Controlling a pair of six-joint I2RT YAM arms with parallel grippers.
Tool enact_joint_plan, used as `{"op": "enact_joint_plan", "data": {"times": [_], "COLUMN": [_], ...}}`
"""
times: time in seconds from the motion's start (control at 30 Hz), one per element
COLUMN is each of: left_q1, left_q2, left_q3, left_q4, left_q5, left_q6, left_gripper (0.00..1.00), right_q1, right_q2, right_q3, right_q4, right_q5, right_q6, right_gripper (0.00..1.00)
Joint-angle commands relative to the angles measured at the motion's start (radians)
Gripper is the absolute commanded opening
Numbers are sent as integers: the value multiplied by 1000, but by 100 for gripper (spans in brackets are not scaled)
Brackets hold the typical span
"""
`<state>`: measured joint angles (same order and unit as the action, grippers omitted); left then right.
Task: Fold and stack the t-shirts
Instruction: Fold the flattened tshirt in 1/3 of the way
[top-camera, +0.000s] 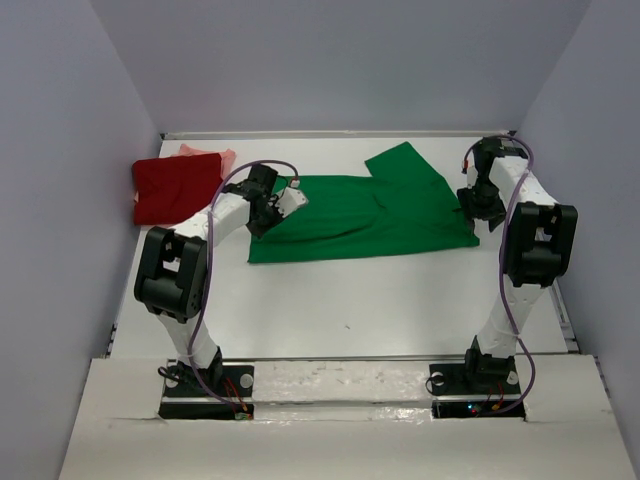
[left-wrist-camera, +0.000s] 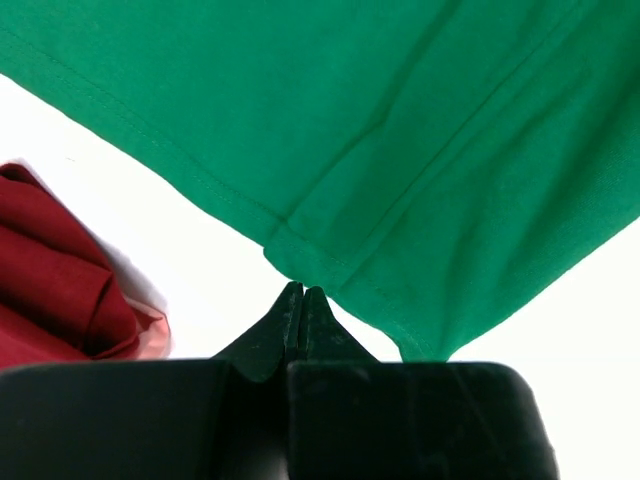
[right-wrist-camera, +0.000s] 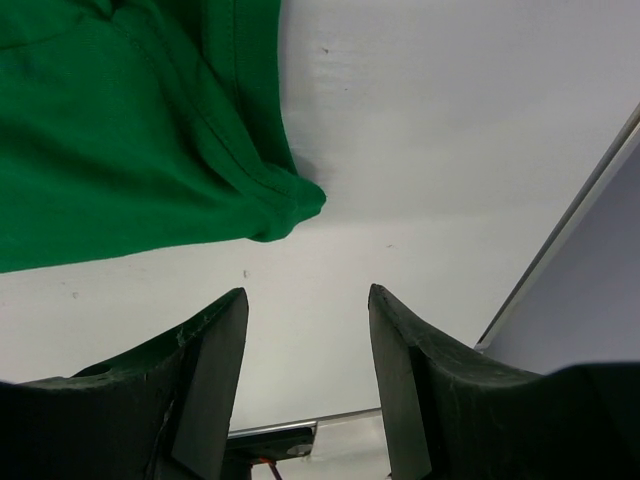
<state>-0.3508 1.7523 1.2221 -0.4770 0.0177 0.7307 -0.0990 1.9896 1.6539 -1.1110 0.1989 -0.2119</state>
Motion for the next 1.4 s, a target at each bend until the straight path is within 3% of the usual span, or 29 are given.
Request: {"op": "enact_joint_plan", "data": {"times": [0.0,0.1,0.3,0.57,1.37], "left_q1": [4,3,4,3,-30], "left_q2": [-42,-33,-25,6,82], "left_q3": [48,37,8,-9,-41], "left_q4": [-38,-37,-23,-12,23], "left_q5": [10,8,4,2,-45], "left_q6": [-14,-13,-4,1,-13], "left_gripper": [0,4,31,42,42], "right_q1": [-8,-8,-8,-8,-8], "right_q2": [-49,-51,-45,-35,-23], "right_q3": [0,-2,1,9,20], "right_q4": [16,19,19,16,16], "right_q5": [-15,-12,-9,-10,-3], "right_q6": [9,8,8,11,3], "right_gripper": [57,57,57,57,57]}}
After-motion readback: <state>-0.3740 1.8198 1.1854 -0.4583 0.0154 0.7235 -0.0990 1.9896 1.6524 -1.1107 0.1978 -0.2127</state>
